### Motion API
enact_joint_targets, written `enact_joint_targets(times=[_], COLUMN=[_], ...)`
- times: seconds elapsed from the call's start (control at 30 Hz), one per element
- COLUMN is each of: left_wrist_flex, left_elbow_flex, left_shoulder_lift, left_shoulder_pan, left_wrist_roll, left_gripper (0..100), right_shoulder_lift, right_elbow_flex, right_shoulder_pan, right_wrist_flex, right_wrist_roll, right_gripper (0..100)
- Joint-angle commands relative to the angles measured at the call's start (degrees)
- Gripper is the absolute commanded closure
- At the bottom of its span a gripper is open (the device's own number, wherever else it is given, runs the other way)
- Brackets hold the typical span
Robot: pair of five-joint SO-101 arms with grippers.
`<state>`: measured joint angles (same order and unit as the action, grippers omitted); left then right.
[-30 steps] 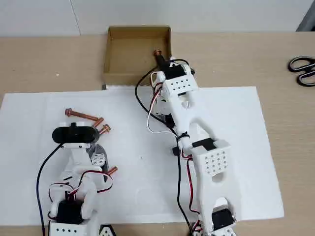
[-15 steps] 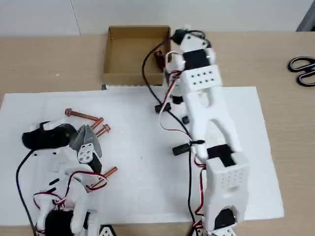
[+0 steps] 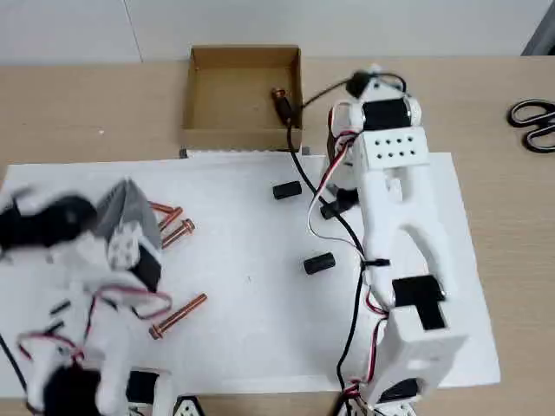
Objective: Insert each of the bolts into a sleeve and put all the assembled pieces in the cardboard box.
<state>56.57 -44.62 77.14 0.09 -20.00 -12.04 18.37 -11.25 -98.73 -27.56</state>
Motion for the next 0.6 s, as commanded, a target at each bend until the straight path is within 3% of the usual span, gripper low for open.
enact_joint_targets(times=[0.0, 0.23, 0.4, 0.57], left_wrist_flex=[-1.2, 6.5, 7.5, 7.9], left_elbow_flex=[15.1, 31.4, 32.3, 32.2], left_shoulder_lift=[-15.6, -36.6, -44.4, -53.1], left_shoulder_pan=[-0.2, -0.3, -4.6, -9.2], left_wrist_roll=[-0.7, -13.0, -23.9, -29.7], left_gripper=[99, 99, 99, 99], right_shoulder_lift=[7.3, 17.0, 24.0, 29.4], right_elbow_flex=[-6.4, -20.6, -28.8, -33.8], right_shoulder_pan=[0.5, 1.4, 6.5, 10.2], right_wrist_flex=[-0.5, -0.4, 0.0, 0.0], right_wrist_roll=[0.4, 0.4, 0.4, 2.4], right_gripper=[99.5, 99.5, 99.5, 99.5])
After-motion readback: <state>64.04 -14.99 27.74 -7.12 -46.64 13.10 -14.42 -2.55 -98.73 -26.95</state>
